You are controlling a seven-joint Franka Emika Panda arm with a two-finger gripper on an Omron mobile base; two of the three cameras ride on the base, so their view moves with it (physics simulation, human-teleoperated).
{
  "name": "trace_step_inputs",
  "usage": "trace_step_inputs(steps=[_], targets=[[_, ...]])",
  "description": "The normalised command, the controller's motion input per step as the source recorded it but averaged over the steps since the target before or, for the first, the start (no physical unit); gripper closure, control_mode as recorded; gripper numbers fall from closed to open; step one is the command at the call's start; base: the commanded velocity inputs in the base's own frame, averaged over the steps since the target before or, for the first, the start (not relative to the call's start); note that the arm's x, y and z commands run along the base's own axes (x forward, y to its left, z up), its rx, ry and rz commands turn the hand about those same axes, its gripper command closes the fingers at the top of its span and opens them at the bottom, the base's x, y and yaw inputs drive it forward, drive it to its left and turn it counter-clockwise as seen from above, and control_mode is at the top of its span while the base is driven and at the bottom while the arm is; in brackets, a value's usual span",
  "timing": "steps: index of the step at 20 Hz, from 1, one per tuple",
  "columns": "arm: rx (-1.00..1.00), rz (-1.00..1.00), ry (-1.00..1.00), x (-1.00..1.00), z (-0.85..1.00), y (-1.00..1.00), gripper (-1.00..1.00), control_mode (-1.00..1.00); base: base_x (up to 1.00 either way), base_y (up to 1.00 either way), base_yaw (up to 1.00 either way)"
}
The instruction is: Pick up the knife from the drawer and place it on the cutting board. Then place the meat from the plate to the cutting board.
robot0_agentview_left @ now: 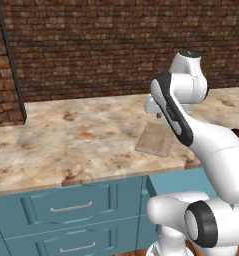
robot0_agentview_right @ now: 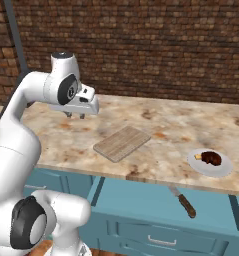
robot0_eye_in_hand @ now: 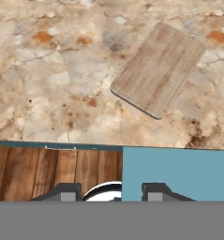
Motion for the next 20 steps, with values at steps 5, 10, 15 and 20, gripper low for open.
trace_step_inputs(steps=[5,10,15,20], targets=[[0.0,0.0,-0.02,-0.22,0.0,0.0,-1.0,-1.0,0.0,0.0,0.0],[-0.02,-0.01,-0.16,-0.69,0.0,0.0,-1.0,-1.0,0.0,0.0,0.0],[0.0,0.0,-0.05,-0.79,-0.03,0.0,-1.0,-1.0,0.0,0.0,0.0],[0.0,0.0,-0.1,-0.73,-0.13,0.0,-1.0,-1.0,0.0,0.0,0.0]])
